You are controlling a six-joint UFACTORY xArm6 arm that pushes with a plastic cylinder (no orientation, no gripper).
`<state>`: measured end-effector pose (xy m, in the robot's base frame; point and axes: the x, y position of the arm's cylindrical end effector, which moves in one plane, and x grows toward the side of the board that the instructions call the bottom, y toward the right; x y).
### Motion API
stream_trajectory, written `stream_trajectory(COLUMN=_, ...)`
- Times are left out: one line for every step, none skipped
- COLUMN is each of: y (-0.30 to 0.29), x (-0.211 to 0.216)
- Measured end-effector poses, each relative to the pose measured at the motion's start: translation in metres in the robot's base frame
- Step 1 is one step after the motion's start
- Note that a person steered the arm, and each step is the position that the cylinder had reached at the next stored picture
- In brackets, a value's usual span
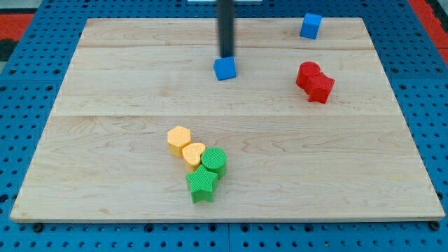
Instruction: Push blue triangle in to blue cube
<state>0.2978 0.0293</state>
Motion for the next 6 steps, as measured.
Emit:
stream_trajectory(y=-0.048, x=0.007)
stream_trajectory(y=-0.097, x=0.014)
stream_trajectory(y=-0.078, x=0.073)
stream_trajectory(y=-0.038, x=0.082)
stream_trajectory(y=-0.027, x=0.052)
stream_trajectory(y=-0.027, x=0.014)
